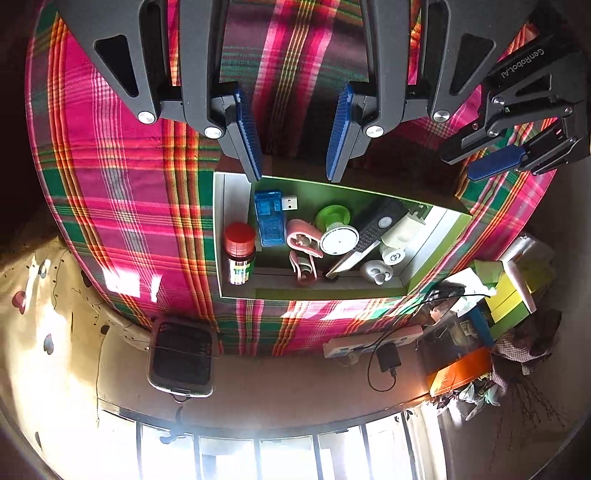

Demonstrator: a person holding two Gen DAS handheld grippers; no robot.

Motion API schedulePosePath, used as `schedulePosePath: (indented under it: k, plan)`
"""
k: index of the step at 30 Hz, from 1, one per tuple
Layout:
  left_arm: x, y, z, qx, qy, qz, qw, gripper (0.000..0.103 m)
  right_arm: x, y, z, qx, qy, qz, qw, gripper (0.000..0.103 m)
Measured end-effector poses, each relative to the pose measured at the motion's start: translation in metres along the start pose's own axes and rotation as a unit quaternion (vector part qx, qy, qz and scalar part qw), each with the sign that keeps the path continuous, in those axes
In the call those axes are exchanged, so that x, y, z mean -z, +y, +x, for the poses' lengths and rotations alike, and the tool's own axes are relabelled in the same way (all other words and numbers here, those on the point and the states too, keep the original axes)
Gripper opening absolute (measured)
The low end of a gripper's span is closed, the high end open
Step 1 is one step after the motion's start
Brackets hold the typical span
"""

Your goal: Organize rigid objects

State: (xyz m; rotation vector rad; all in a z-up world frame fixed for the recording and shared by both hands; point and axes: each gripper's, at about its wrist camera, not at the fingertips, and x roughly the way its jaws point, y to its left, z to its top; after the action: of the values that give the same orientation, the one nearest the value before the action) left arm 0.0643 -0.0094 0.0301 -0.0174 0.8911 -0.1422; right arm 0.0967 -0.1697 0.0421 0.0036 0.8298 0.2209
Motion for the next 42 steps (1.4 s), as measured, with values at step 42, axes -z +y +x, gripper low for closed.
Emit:
schedulePosePath:
  k: [42]
  plan:
    - [0.02,-0.012,0.018,-0.054,0.001,-0.004,0.9985,0.058,0.043,0.009,0.012,0.07,0.04,0.018,0.997,0.066]
